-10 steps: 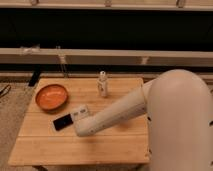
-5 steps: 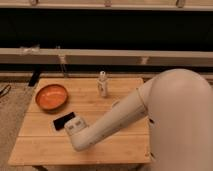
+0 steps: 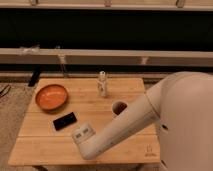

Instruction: Wipe the white sponge on the table

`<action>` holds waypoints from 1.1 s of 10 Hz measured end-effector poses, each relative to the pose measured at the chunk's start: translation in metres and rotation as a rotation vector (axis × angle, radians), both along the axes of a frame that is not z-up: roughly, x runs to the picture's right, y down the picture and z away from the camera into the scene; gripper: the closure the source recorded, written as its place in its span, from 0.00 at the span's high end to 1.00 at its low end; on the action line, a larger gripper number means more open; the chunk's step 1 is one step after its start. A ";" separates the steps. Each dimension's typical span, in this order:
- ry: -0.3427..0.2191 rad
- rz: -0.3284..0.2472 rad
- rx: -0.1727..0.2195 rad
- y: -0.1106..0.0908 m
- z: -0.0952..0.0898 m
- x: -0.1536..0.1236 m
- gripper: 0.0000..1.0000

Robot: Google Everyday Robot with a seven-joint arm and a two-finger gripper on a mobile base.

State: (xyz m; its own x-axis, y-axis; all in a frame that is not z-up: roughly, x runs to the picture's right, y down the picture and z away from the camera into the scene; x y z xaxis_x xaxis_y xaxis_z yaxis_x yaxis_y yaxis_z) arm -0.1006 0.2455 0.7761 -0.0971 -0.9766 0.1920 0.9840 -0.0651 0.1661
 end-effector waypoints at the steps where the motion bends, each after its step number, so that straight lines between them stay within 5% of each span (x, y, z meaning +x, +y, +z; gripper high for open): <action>1: 0.023 0.013 0.000 -0.002 0.005 0.010 0.00; 7: 0.162 0.112 0.036 -0.041 0.053 0.059 0.03; 11: 0.206 0.191 0.066 -0.071 0.069 0.071 0.39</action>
